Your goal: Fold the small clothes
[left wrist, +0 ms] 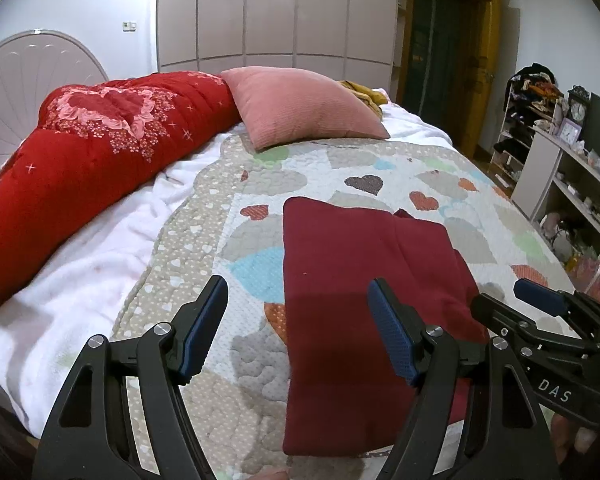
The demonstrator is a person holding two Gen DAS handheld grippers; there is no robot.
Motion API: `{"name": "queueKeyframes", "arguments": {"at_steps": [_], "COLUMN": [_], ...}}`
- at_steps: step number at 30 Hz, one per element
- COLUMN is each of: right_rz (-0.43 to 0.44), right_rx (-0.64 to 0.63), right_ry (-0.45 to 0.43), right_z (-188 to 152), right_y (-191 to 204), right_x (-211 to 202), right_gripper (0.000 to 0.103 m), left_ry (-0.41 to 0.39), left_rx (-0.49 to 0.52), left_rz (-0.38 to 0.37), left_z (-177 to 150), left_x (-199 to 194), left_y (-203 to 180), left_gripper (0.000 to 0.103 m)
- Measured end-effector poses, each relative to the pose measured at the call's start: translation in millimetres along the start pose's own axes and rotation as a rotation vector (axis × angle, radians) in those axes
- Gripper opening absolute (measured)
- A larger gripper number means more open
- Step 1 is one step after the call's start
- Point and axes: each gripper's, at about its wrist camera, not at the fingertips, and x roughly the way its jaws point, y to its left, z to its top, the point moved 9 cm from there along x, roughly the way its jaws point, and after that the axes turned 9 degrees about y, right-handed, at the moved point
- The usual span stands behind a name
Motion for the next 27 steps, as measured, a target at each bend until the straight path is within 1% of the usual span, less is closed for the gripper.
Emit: {"name": "queueKeyframes", "arguments": {"at_steps": [27], "right_rz": [0.014], "right_rx": [-0.003], "right_ry": [0.031], "right_z": [-4.7], "right_y": [1.8], "right_x": [9.8], "right_gripper": [0.066], "left_ry": [0.023], "left_rx": [0.015], "left_rz": [-0.013], "left_z": [-3.5], "left_x": [9.9], "left_y": [-7.9], "left_gripper": [0.073]}}
